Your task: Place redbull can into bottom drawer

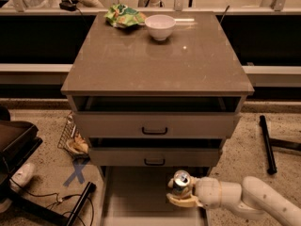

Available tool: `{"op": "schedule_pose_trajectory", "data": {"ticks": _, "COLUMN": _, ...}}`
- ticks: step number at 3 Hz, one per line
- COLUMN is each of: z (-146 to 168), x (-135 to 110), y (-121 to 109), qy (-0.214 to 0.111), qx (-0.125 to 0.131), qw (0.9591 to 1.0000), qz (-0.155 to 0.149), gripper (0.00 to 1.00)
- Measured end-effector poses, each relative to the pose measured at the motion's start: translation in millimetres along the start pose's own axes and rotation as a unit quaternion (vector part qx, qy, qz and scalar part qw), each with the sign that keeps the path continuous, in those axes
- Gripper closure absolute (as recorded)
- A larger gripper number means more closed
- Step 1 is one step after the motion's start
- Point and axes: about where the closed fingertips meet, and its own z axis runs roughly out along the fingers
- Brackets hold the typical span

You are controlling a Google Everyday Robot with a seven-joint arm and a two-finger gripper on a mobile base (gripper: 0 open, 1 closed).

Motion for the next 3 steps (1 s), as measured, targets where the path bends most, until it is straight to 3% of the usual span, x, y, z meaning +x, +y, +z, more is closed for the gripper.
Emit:
{"op": "schedule_pose_trajectory", "data": {"ticks": 1, "z": 33.2, "x": 58.2, "y": -46.8, "qy": -0.025, "qx": -0.009, "qw": 0.9995, "qz": -0.015, "gripper": 1.00}}
{"op": "schedule_pose_trajectory", "data": {"ticks": 2, "z": 66.2, "x": 121.2, "y": -68.2, "qy": -0.047, "qx": -0.043, "qw": 0.9978, "qz": -0.019, "gripper": 1.00}}
{"op": "schedule_pose_trajectory", "data": {"ticks": 3, "z": 69.8, "x": 180.3, "y": -106.3, "qy": -0.042, "qx": -0.042, "qw": 0.9979, "qz": -0.027, "gripper": 1.00}}
